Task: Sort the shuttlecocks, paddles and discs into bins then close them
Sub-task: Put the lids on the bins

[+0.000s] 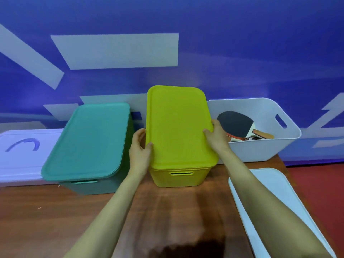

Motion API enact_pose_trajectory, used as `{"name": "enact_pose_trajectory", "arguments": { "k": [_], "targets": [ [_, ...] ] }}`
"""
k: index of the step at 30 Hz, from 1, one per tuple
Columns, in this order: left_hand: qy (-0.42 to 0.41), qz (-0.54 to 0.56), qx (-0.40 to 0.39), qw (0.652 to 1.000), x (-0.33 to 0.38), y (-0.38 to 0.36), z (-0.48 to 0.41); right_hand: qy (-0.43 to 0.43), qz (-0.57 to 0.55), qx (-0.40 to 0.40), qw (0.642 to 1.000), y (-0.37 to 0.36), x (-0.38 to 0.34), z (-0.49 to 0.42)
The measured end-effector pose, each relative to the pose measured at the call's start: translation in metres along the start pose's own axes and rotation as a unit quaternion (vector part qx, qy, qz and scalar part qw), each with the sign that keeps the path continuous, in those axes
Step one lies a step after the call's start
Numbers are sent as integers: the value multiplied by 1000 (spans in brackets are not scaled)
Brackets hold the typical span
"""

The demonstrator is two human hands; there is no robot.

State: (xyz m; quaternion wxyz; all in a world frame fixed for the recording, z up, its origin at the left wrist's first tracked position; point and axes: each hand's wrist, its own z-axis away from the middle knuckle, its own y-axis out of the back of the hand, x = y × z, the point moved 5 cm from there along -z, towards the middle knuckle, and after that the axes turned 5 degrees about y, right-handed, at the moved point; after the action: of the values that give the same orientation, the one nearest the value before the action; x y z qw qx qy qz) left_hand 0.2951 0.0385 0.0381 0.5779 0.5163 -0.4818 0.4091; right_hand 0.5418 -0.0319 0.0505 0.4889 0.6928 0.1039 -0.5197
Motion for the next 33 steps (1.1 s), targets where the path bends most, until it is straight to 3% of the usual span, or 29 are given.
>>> {"name": "enact_pose_trajectory", "arguments": {
  "k": [14, 23, 25, 33],
  "targets": [
    [85, 80, 4, 993, -29, -9, -5, -19, 131, -61, 989, -16, 14, -12],
    [106, 52, -11, 993, -35, -2, 4, -8, 91, -83, 992, -18, 17, -9],
    [95, 5, -1, 995, -38, 7, 8, 5, 83, -90, 992, -24, 18, -1],
    [67, -68, 15, 995, -33, 9, 0, 17, -1, -44, 999, -28, 21, -8]
  ]
}}
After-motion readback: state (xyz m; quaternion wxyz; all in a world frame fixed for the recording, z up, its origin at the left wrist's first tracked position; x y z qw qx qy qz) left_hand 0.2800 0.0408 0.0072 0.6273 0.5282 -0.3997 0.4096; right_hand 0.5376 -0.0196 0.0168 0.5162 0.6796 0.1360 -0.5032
